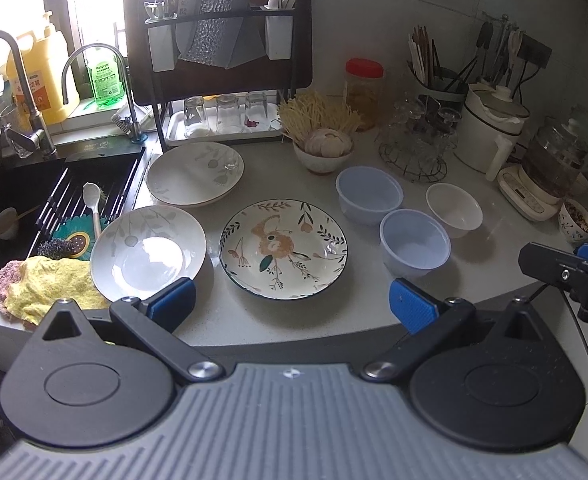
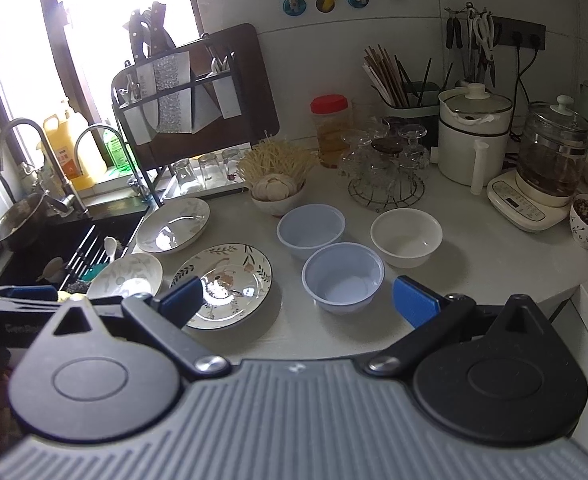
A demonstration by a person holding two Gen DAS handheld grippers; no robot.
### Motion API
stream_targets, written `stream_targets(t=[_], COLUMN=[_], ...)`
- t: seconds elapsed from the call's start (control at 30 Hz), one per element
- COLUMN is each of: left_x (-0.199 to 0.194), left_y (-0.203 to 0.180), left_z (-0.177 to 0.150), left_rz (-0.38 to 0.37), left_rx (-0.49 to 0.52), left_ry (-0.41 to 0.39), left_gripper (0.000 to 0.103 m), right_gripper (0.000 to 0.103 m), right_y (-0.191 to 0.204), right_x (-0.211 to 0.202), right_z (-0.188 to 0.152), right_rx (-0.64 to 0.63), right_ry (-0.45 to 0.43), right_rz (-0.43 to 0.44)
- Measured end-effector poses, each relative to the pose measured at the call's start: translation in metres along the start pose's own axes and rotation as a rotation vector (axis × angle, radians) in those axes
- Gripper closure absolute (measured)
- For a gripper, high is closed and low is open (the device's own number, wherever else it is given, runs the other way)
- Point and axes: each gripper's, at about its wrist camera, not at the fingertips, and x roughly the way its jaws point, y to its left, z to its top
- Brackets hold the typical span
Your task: Organize plates and bowls
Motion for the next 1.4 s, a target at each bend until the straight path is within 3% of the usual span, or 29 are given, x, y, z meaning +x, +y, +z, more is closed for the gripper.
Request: stream_targets(t=[0.47,0.7,0.93,1.2,1.4], left_x=[0.006,0.007,0.002,0.000,0.015], left_y=[0.015,0.036,0.073,0.120,0.160], left_z=[0.001,-0.002,-0.006,0.003,0.014], left_rz=[-0.001,0.011,0.033,0.052,0.056], left_rx=[-0.011,-0.031,-0.064,-0.061,-0.044], left_ry=[0.015,0.021,0.017,-0.002,-0.001], left_gripper=[0.000,0.000,0.000,0.000,0.000], right_gripper=[0.000,0.000,0.000,0.000,0.000], right_y=[0.015,0.033,0.061,0.101,0.145], right_x=[0.007,0.011,0.024,0.031,0.028], right_z=[0.001,0.001,-0.001,0.025,0.054], right_rx=[-0.011,-0.011,-0.029,-0.032,-0.154], right_ry=[0.003,-0.007,0.034,0.036,-0.015], right_rz=[0.014,0.045,0.013,0.121,0.173])
